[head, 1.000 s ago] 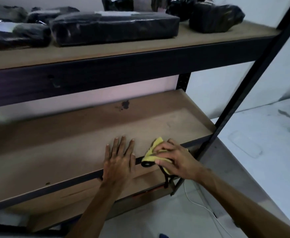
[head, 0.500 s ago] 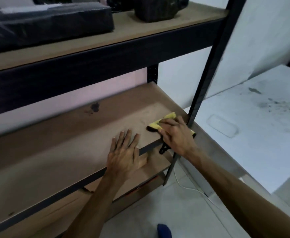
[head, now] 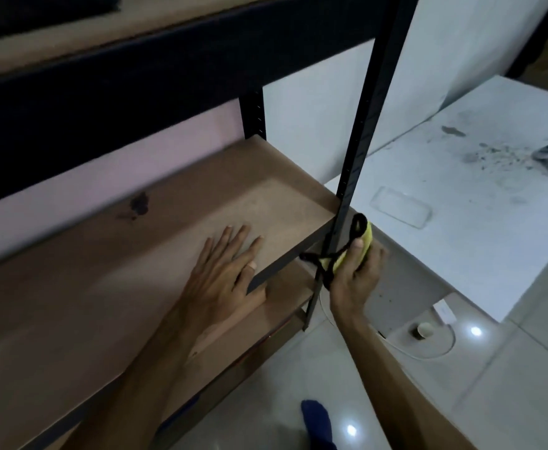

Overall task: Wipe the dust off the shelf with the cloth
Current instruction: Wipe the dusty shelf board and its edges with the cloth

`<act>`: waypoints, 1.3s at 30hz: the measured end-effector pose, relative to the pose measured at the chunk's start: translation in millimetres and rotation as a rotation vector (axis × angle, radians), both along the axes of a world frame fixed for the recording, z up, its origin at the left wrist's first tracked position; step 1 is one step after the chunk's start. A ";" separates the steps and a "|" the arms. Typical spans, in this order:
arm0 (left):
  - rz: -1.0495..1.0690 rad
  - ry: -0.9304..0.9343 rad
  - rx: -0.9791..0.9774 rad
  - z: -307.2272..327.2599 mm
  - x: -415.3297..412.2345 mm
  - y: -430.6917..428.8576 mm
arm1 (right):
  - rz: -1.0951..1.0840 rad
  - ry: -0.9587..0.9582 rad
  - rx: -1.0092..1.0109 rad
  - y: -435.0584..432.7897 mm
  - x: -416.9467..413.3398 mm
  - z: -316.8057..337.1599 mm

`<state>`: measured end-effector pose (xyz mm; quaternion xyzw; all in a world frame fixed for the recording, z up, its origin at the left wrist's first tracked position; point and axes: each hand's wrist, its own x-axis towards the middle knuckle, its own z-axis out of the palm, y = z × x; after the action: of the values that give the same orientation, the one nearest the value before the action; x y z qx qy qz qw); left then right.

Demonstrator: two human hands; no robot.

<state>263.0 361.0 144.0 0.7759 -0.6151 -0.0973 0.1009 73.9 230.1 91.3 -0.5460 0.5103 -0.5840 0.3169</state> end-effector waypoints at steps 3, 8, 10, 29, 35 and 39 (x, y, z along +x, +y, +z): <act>-0.017 -0.005 0.007 -0.5 0.5 1.3 | 0.056 -0.048 0.023 -2.7 33.5 -10.8; -0.018 0.020 0.003 -6.1 9.4 -0.8 | 0.080 -0.053 0.008 -2.6 56.4 -23.0; -0.022 0.008 0.012 -6.7 14.0 -2.8 | 0.127 -0.028 -0.029 3.6 56.7 -23.1; -0.058 0.028 0.006 -1.1 62.1 122.2 | 0.349 0.028 -0.106 170.2 103.6 -21.8; -0.030 0.032 0.003 1.2 93.1 202.4 | 0.450 0.030 -0.108 232.8 118.5 -17.9; 0.024 0.023 -0.046 0.4 107.4 262.0 | 0.553 0.029 -0.143 285.5 135.2 -23.9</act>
<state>370.4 623.0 144.4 0.7796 -0.6066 -0.0908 0.1269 209.1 515.5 67.4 -0.6937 0.3040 -0.5018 0.4177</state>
